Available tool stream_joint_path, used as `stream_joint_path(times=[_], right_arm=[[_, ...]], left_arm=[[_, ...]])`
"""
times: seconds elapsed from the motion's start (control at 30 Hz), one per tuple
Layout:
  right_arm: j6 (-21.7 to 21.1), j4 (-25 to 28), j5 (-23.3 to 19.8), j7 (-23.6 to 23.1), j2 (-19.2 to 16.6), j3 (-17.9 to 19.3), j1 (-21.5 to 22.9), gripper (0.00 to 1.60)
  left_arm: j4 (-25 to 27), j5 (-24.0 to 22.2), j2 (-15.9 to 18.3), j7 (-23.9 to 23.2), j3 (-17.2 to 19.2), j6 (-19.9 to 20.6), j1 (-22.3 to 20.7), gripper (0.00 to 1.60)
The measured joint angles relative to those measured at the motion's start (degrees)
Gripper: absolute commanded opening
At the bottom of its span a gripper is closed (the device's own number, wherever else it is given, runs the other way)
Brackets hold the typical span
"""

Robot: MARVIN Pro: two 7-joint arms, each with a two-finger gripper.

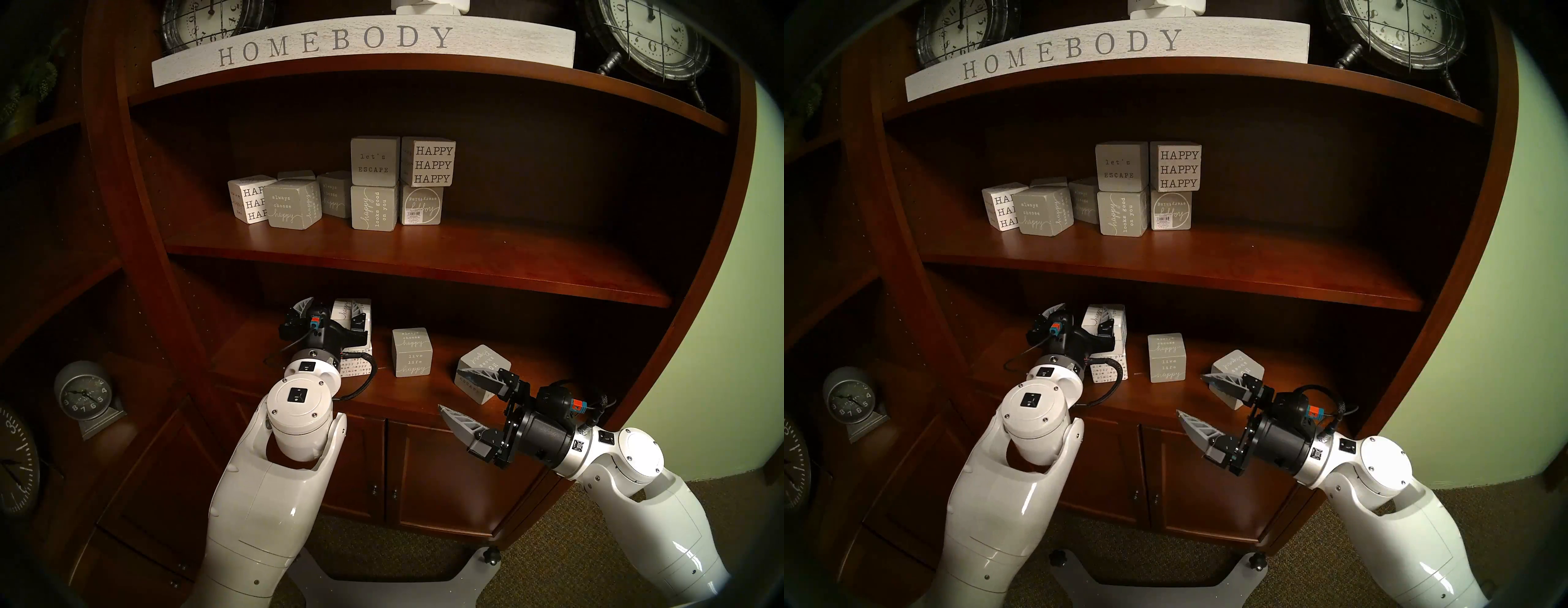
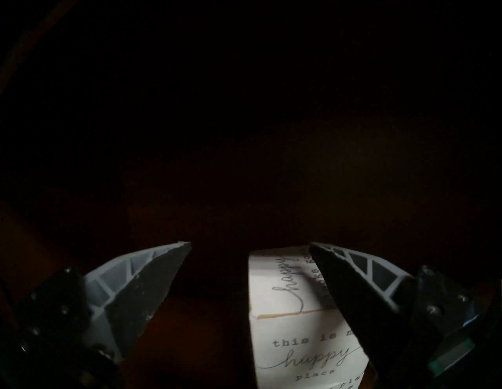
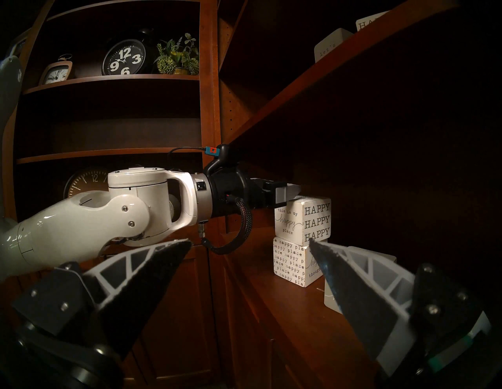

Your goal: Stack four cubes vertically into two groups

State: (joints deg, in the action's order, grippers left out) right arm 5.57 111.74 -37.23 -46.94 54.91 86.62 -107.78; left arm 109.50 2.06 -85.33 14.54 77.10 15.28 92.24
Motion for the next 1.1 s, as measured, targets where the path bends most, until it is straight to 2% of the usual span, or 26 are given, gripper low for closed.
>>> stream_joint_path(times=[0.4,0.67,0.9,0.97,1.1], right_arm=[[-0.01,0.0,0.02,-0.03,0.03,0.01,0.0,1.6],[-0.01,-0.01,0.03,-0.06,0.05,0.02,0.0,1.6],[0.0,-0.05,0.07,-0.09,0.09,0.03,0.01,1.6],[0.0,-0.09,0.09,-0.11,0.11,0.03,0.01,1.6],[0.0,-0.16,0.12,-0.13,0.13,0.03,0.01,1.6]], left_arm=[[3.82,0.12,3.07,-0.61,4.47,1.36,4.18,1.6],[6.7,-1.88,5.91,-3.13,9.52,0.09,9.08,1.6],[9.97,-6.24,9.09,-8.72,14.77,-1.82,14.08,1.6],[11.21,-8.47,10.08,-11.47,17.6,-2.66,16.52,1.6],[12.36,-11.31,10.99,-15.34,20.49,-3.66,19.25,1.6]])
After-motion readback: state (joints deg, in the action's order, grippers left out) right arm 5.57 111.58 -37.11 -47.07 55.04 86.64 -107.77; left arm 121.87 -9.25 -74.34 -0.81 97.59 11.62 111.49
